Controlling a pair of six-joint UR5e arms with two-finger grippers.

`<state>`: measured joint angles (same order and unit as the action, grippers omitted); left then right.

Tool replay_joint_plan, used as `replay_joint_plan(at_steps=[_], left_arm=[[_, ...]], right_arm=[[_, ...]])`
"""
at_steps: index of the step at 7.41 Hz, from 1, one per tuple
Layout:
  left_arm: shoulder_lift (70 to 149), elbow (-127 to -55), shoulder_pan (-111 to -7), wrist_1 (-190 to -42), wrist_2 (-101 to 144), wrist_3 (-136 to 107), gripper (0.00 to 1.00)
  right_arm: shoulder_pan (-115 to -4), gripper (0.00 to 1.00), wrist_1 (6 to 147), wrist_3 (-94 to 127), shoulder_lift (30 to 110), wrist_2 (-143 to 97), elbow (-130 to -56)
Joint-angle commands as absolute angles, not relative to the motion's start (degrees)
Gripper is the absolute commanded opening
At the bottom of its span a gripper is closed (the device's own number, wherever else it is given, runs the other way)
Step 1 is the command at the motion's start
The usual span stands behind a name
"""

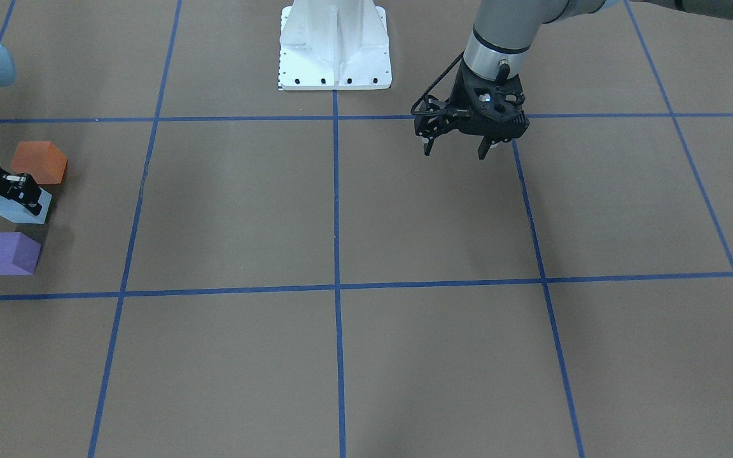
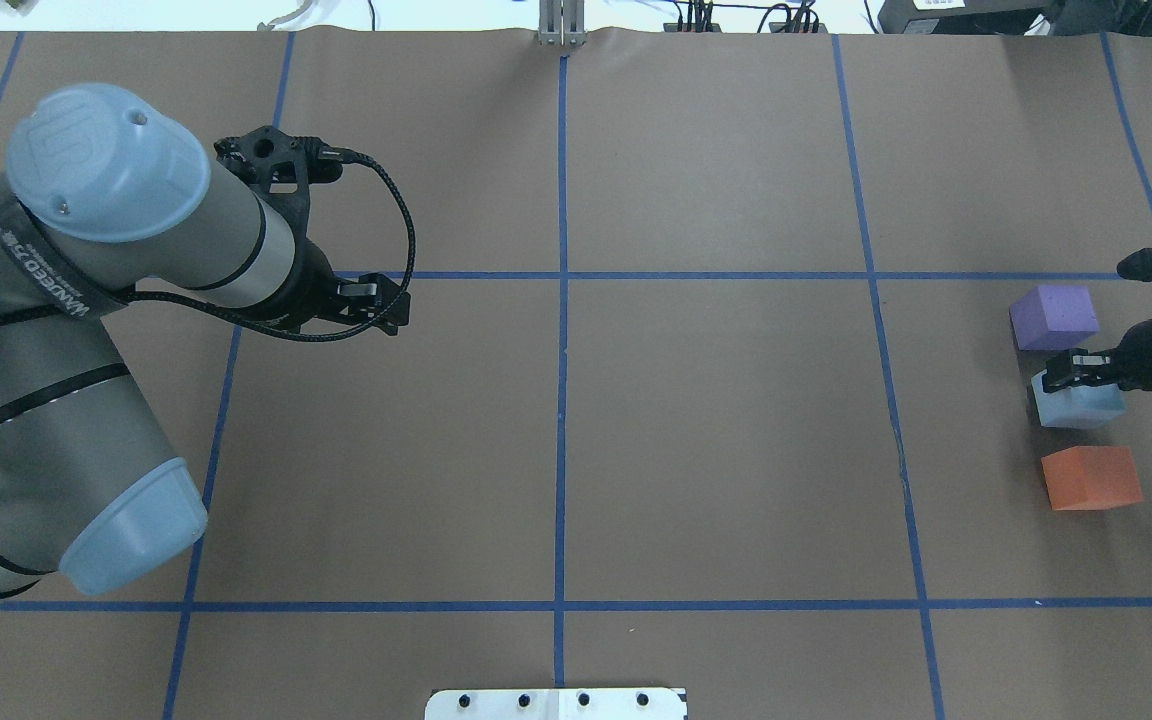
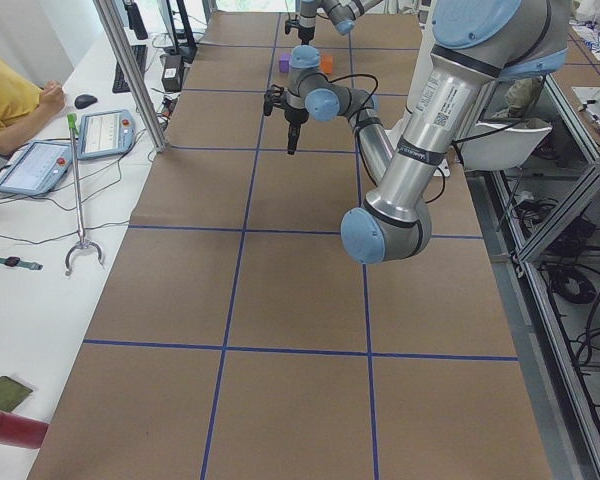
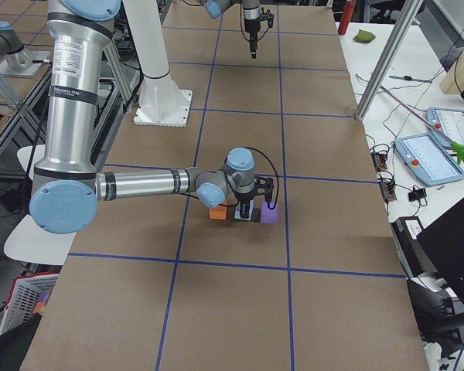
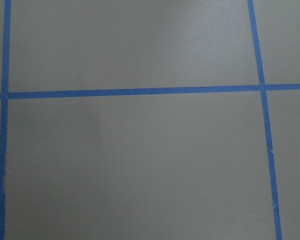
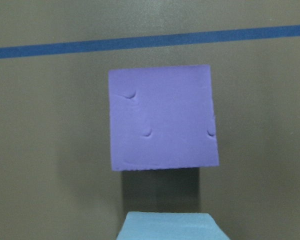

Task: Place blue block between orange and purple blocks
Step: 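Lower the light blue cube between the purple and orange cubes and release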

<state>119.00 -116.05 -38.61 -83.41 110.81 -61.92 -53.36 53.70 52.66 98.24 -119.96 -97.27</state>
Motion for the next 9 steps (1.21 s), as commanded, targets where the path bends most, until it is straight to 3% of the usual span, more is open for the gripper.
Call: replay_joint_plan(at_steps=[1,2,3,4,9], left_arm=[[119.18,-116.02,-37.28,-83.41,110.74,-63.27,1.00],[119.18,-116.02,-37.18,-83.41,110.66,-63.37,1.00],[119.18,-116.02,-37.18,-83.41,110.65,-63.37,1.00],[119.18,-116.02,-37.18,-83.41,110.65,-63.37,1.00],[119.53,-116.28,-37.26,-83.41,110.65,-63.90,1.00]], right_arm=[[-52.30,0.00,53.70,52.73,97.91,-119.88,-97.12],[-52.12,0.00,53.70,52.82,97.21,-119.80,-96.25],[-52.12,0.43,53.70,52.74,96.51,-119.88,-95.89],[-52.29,0.99,53.70,52.91,96.24,-119.88,-96.06],[-57.54,1.00,53.79,50.90,103.86,-120.58,-106.14]])
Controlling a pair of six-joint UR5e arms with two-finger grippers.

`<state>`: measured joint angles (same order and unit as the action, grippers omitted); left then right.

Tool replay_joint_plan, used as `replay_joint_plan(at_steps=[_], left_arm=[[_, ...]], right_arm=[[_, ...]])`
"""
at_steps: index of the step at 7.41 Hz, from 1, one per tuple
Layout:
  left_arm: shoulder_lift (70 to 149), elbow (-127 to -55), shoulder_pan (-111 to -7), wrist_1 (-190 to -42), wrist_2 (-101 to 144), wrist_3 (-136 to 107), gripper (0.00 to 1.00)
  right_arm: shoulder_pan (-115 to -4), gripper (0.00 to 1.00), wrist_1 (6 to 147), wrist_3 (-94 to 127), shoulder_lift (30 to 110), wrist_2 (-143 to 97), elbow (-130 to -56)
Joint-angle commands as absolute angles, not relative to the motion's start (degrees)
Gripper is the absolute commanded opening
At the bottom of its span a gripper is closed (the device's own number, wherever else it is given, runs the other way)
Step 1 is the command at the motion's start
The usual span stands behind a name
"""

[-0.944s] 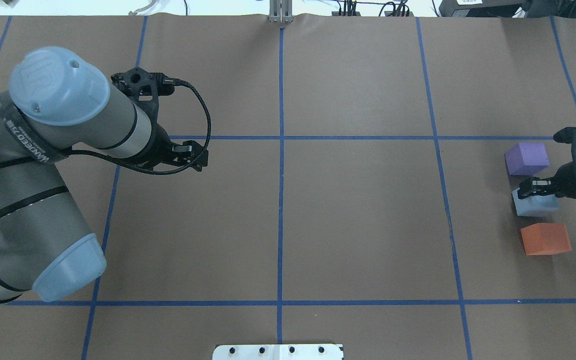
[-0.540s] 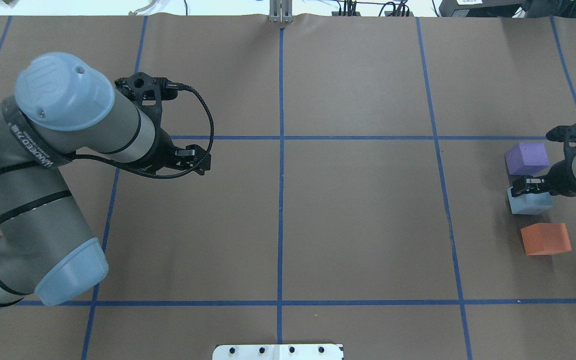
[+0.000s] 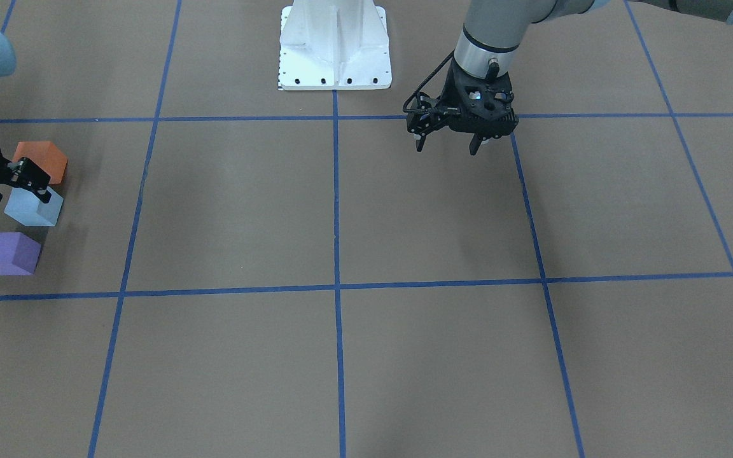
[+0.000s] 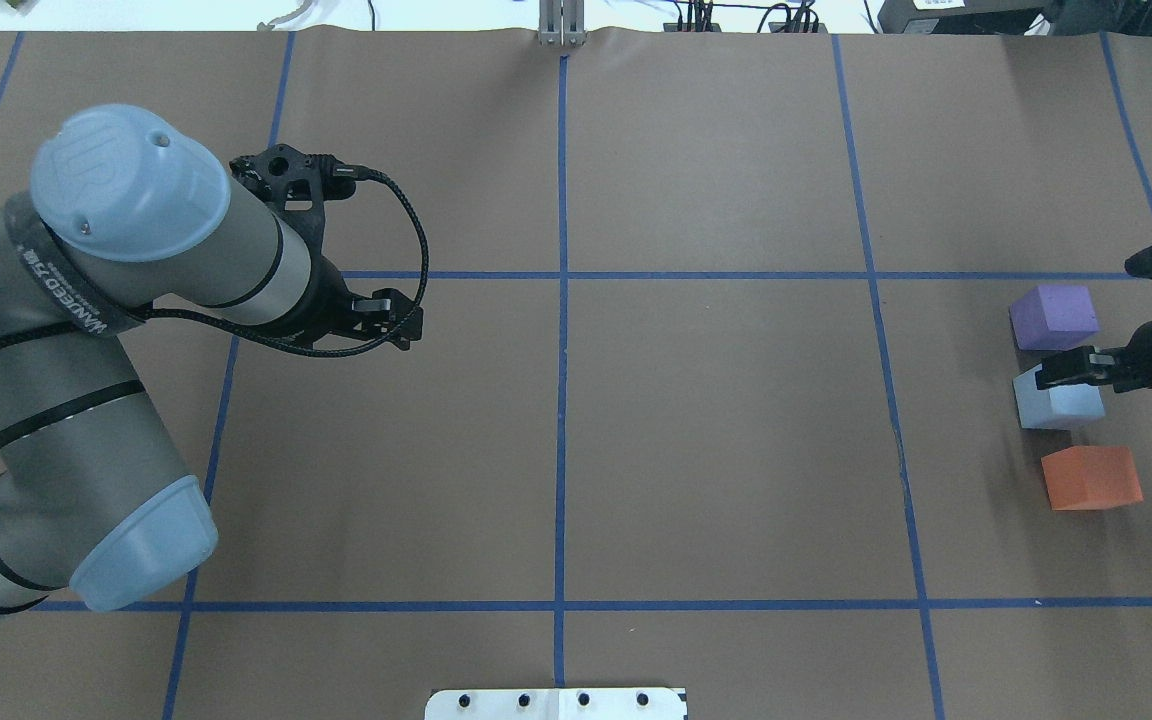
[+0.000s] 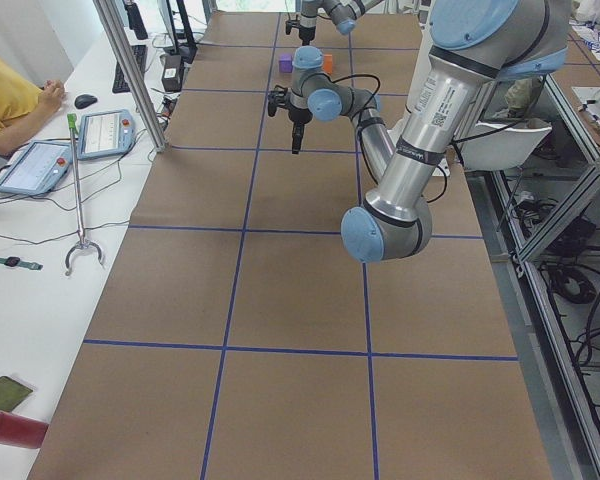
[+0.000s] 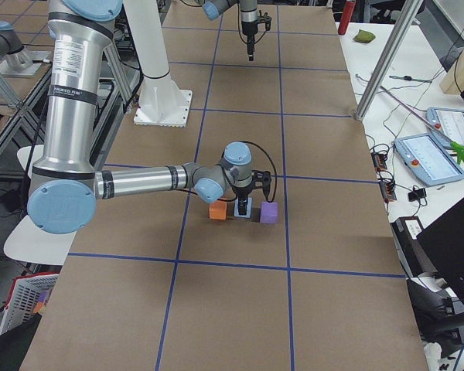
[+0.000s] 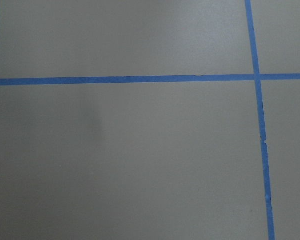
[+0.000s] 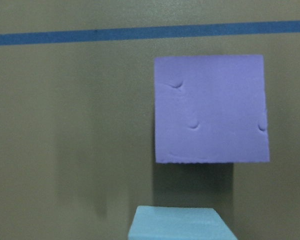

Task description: Place blue block between orange and purple blocks

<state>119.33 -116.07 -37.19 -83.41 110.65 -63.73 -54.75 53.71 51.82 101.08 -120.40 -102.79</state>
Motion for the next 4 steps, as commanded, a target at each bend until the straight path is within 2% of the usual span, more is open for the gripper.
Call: replay_joint_plan(at_steps=[1,3,4], left_arm=[[119.27,-117.41,-37.87,-83.23,110.74,-63.46,1.00],[116.30,-118.99,-42.24,-82.18,111.44,-55.87,1.00],[111.84,-119.96,-46.45,-82.18,113.97,-48.15,1.00]], right_arm=[[-62.35,1.00,54.14,45.93,104.58,-124.07,-106.69],[-75.27,1.00,58.15,35.12,104.15,-133.74,-106.17],[-79.24,1.00,62.27,28.98,104.06,-135.16,-106.17]])
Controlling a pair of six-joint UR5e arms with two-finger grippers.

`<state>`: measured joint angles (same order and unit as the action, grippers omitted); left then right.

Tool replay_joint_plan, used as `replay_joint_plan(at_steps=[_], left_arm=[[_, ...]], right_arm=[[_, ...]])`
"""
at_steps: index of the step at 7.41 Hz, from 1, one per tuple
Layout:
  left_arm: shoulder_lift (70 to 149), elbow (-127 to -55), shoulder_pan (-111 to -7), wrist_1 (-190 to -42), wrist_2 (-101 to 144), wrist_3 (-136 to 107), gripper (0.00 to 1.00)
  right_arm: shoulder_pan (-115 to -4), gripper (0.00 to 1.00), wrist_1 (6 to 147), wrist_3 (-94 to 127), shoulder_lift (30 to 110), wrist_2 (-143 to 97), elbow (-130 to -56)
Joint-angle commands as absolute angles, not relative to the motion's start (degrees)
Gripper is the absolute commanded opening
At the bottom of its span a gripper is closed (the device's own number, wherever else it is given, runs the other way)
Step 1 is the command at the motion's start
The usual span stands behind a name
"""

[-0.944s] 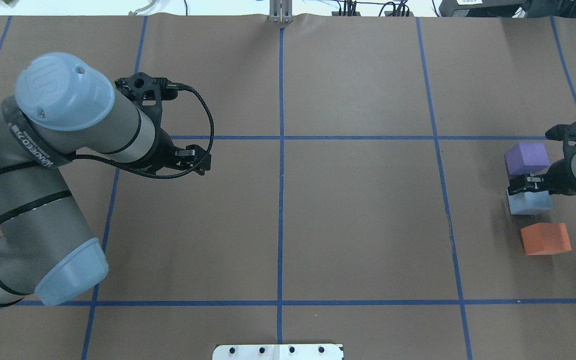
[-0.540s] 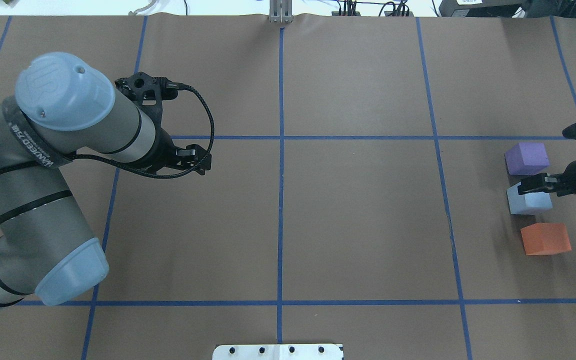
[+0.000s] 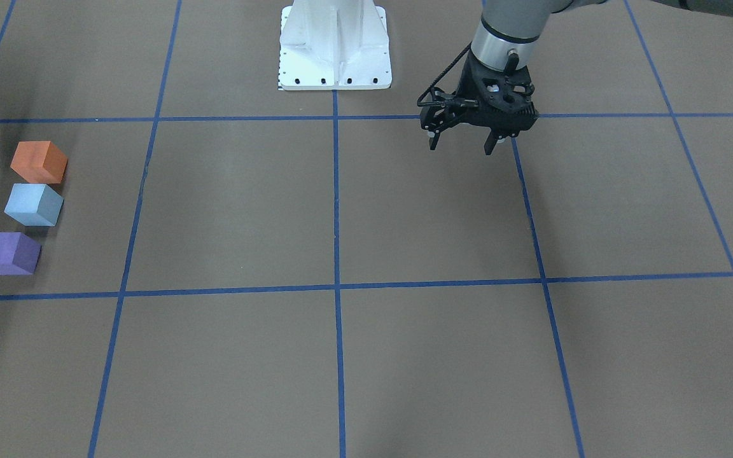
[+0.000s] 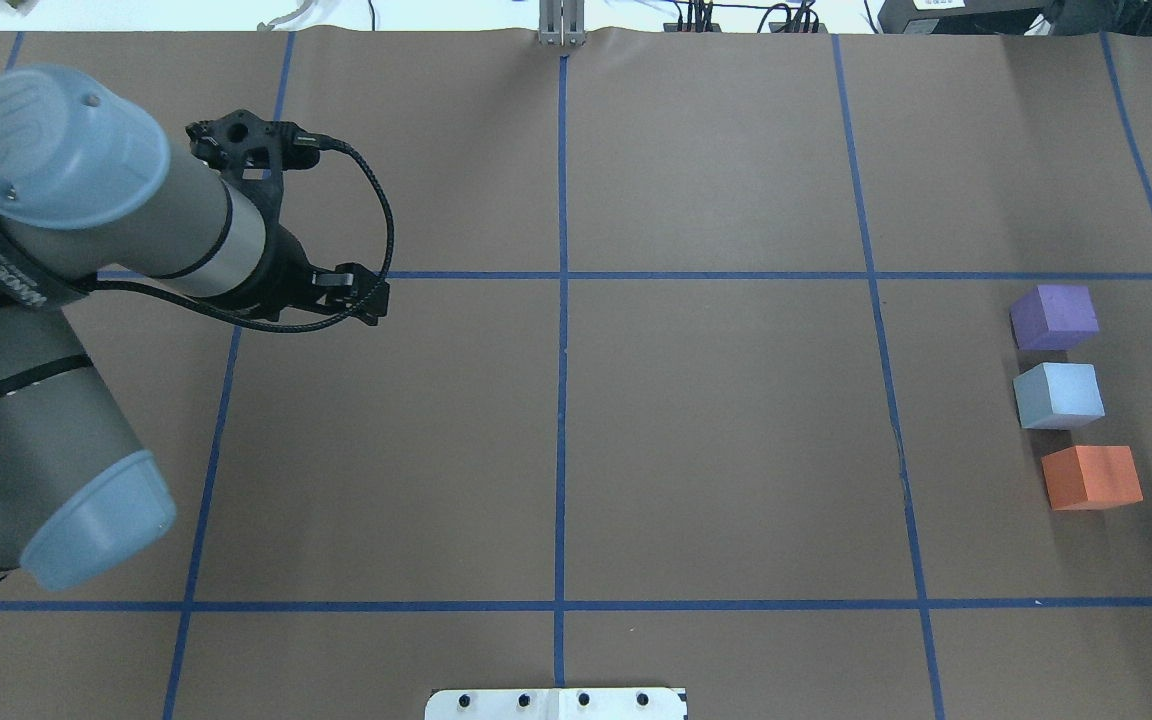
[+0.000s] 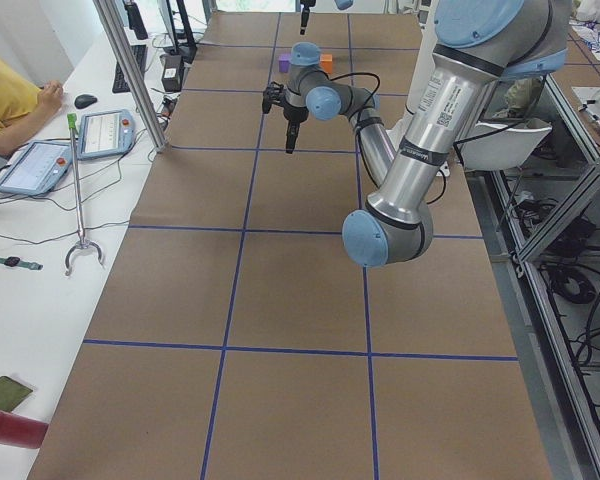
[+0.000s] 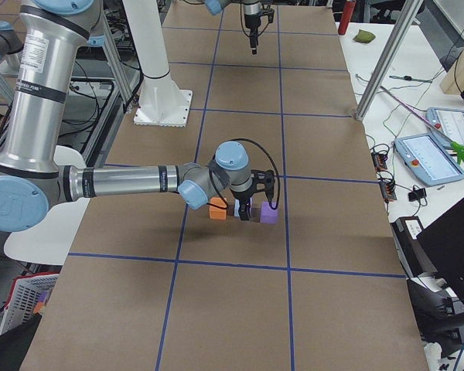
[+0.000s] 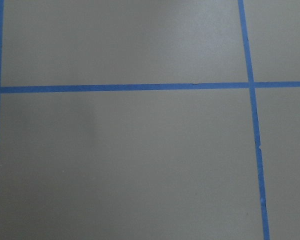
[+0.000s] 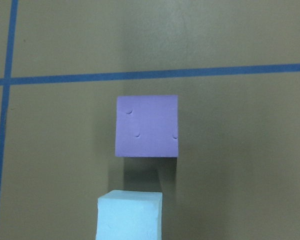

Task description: Place blue block between orange and purple blocks

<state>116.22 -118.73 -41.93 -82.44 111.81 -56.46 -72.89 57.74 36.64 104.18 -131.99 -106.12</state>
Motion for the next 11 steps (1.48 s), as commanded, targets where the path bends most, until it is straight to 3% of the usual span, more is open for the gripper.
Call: replay_joint_plan(at_steps=[1,3,5,6,11], left_arm=[[106.58,-119.97,-53.54,-82.26,120.35,-39.11,1.00],[96.12,-118.49,-69.69,-83.05,129.85,-20.75,1.00],[90.11,-111.66,-86.07,-82.53,140.32,-4.03,1.00],[89.48,-107.62,-88.31,-83.49,140.36,-1.52,1.00],[87.01,-108.63,-88.16,-85.52,139.48,-3.43,1.00]], right_arm=[[-81.80,1.00,67.53,22.91,102.32,-135.26,-106.35],[-86.46,1.00,82.54,11.22,95.23,-135.26,-106.18],[-87.97,1.00,88.84,6.16,93.86,-135.35,-107.74],[-87.98,1.00,90.34,6.07,94.13,-135.44,-108.71],[-86.48,1.00,90.44,6.06,93.34,-135.35,-108.37]])
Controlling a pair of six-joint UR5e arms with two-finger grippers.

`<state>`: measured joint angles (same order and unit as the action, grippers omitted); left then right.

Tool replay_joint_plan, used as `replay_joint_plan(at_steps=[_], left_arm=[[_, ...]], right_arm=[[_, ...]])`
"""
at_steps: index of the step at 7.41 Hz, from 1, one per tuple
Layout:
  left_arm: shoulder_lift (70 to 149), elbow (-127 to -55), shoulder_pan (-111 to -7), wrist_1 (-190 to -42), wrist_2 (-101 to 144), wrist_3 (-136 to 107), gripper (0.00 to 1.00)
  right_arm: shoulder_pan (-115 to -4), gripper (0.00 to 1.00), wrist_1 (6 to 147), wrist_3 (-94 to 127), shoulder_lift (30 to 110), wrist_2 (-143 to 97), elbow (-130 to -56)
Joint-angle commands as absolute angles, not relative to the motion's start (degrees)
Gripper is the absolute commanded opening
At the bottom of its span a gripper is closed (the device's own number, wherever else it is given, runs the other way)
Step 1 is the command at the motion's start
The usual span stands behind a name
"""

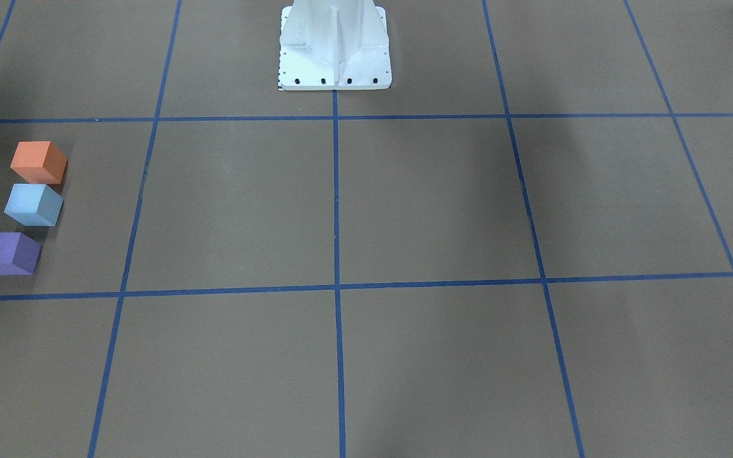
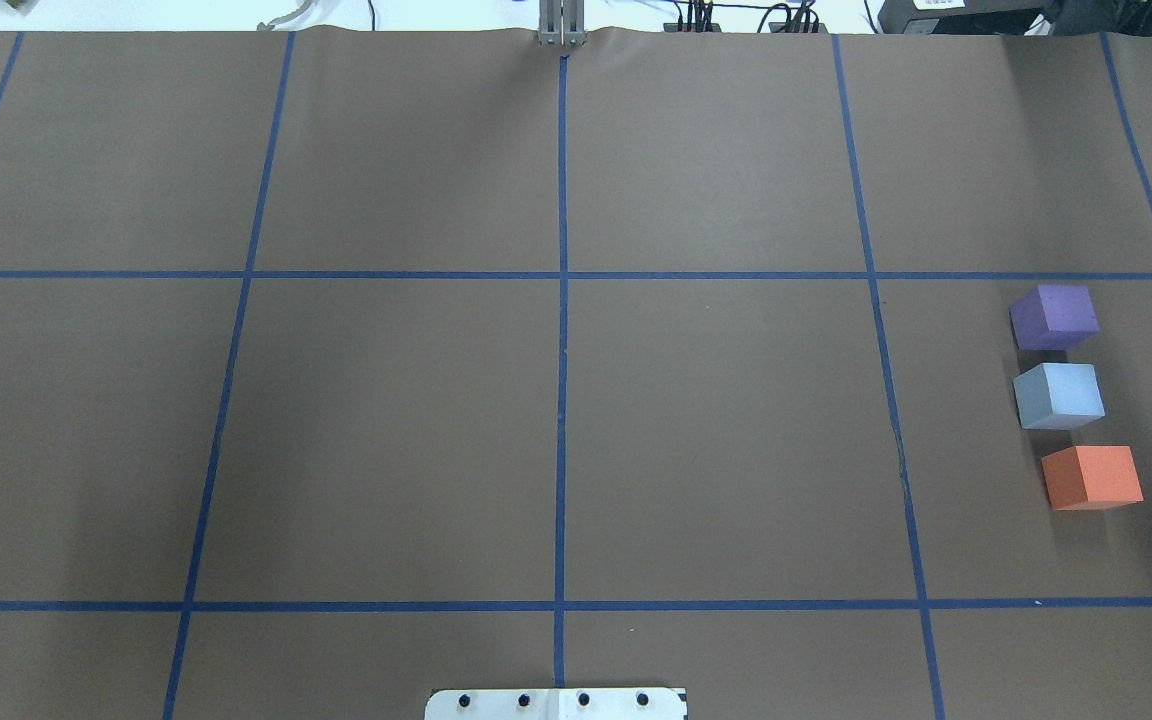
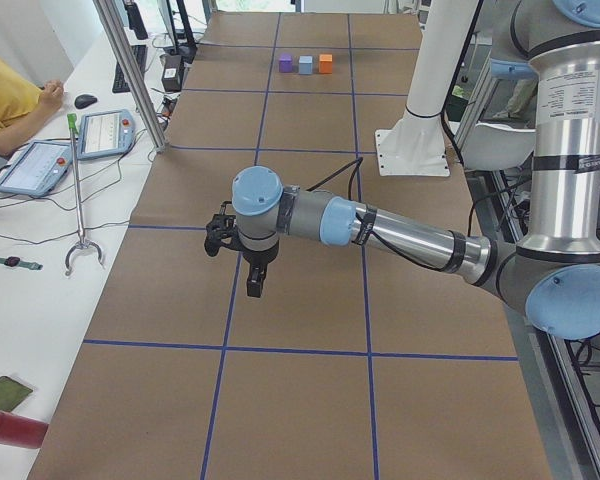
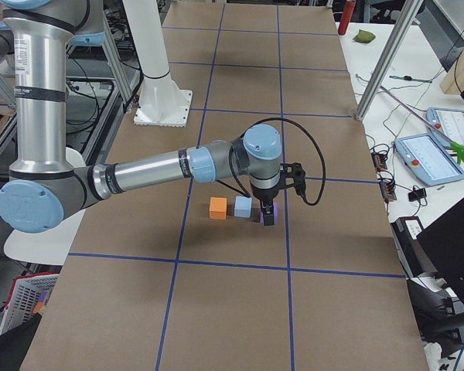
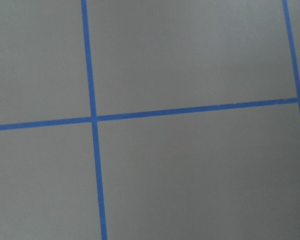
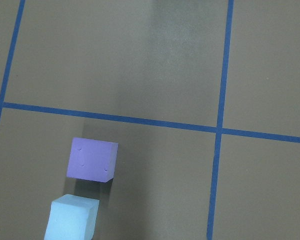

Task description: Place blue block between orange and purple blocks

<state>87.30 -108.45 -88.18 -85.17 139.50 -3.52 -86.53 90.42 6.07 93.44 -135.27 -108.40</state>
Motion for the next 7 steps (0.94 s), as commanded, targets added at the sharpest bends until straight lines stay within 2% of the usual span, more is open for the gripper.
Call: replay_joint_plan(at_steps=[1,7], left_arm=[[87.27,-108.02,-88.07,-85.52,139.48,-3.43,1.00],[86.40,-108.28,-88.07,-85.52,139.48,-3.43,1.00]], right_arm=[[-86.48,1.00,90.44,6.06,93.25,-135.26,-108.28],[-86.75,1.00,90.44,6.06,92.38,-135.26,-108.29]])
